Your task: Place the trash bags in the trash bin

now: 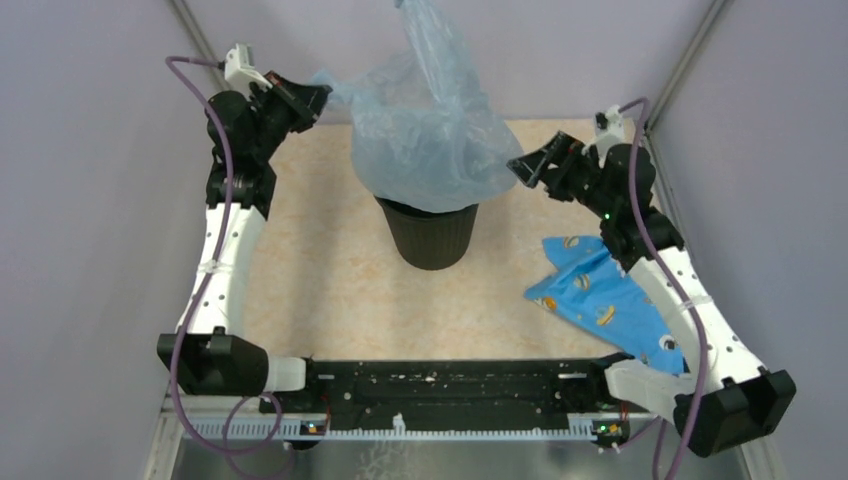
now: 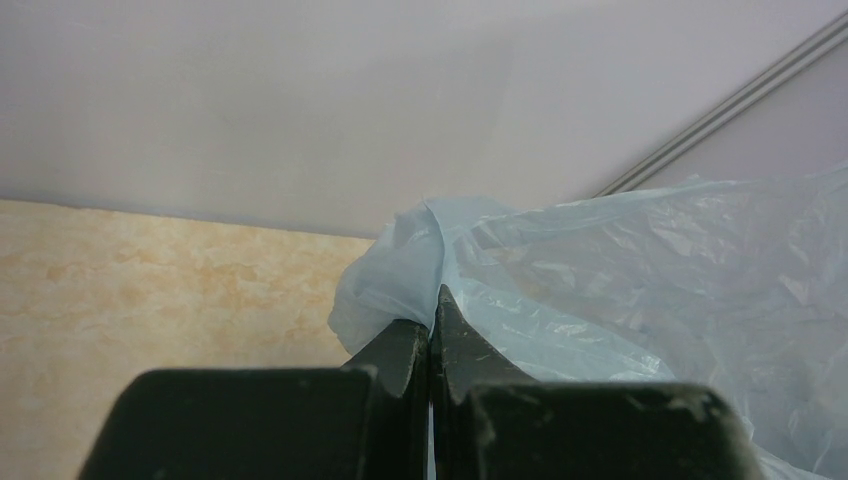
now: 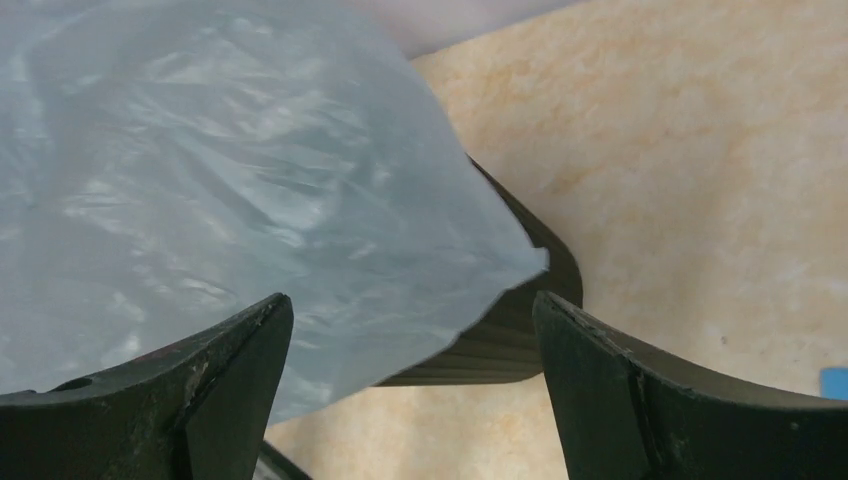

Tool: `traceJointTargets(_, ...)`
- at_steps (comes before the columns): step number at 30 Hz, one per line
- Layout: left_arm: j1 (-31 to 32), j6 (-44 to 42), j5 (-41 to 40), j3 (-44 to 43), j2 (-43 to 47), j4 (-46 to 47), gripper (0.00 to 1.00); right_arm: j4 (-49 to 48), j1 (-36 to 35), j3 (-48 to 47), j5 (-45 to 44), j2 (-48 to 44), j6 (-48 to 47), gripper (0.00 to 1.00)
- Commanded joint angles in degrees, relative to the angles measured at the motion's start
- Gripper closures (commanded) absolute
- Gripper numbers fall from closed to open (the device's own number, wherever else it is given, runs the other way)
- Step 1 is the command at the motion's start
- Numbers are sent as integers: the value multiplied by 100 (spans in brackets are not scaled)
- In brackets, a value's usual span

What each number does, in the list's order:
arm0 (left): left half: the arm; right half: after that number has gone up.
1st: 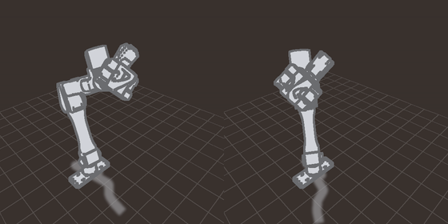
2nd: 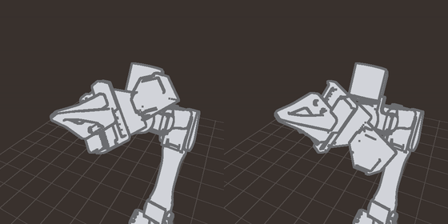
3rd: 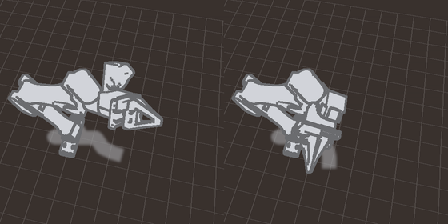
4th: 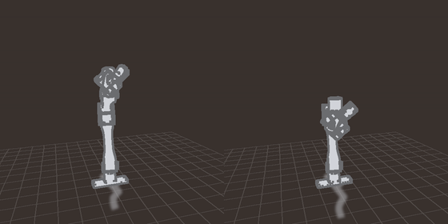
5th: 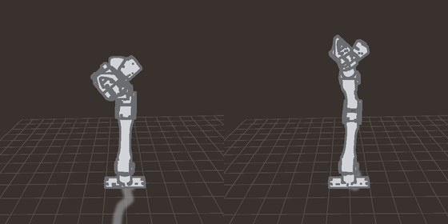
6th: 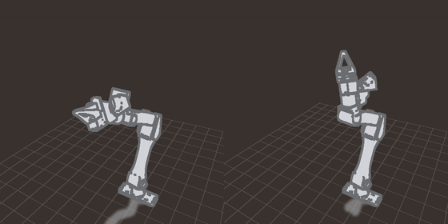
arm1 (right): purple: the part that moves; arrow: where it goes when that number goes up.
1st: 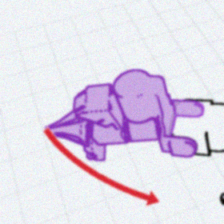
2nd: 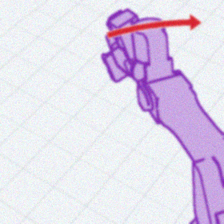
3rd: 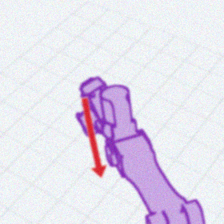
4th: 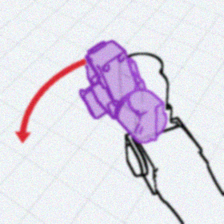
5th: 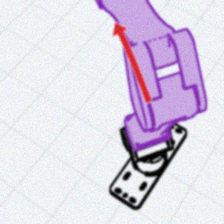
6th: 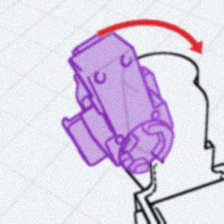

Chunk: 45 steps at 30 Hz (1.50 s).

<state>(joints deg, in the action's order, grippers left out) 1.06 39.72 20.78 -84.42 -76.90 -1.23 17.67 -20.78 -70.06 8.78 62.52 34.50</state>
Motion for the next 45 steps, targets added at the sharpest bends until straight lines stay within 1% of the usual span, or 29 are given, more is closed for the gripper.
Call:
traceJointTargets(1,-68,-32,206,-112,-49,349,100,-2496,906,1249,1840,-576,1656,11)
traceJointTargets(2,-66,-15,223,-116,-52,356,100,-3044,1003,1522,1936,-623,1878,11)
traceJointTargets(3,-69,-9,247,-118,-62,360,100,-3351,1069,1768,2000,-664,2075,12)
traceJointTargets(6,-66,-15,269,-127,-62,361,100,-3984,1089,2216,1994,-642,2434,13)
traceJointTargets(10,-70,12,309,-142,-86,369,100,-4756,1093,2688,1923,-461,2959,18)
traceJointTargets(15,-64,68,389,-180,-134,400,100,-4789,1093,2795,1821,-254,3001,23)
traceJointTargets(19,-66,90,410,-171,-124,412,100,-4561,1093,2801,1720,-197,2899,25)
traceJointTargets(21,-62,88,410,-171,-123,413,100,-4394,1093,2836,1639,-209,2813,25)
traceJointTargets(26,-65,90,485,-237,-134,407,100,-4339,1088,2920,1572,-166,2652,25)
traceJointTargets(29,-63,71,466,-233,-117,379,100,-4500,1090,2954,1635,-82,2574,25)
traceJointTargets(32,-62,96,478,-192,-100,401,100,-5052,1075,2940,1913,184,2726,26)
traceJointTargets(34,-66,124,506,-184,-112,422,100,-5175,998,2819,2015,368,2761,31)
traceJointTargets(37,-63,138,529,-170,-111,434,100,-5161,772,2645,1917,471,2662,39)
traceJointTargets(40,-69,127,532,-147,-78,422,100,-4906,531,2508,1587,385,2563,57)
traceJointTargets(41,-63,123,528,-135,-67,427,100,-4786,470,2457,1444,331,2489,64)
traceJointTargets(43,-67,119,532,-110,-47,435,100,-4354,314,2304,1059,209,2268,80)
traceJointTargets(45,-64,132,577,-76,-37,467,100,-3924,117,2073,661,96,1959,92)
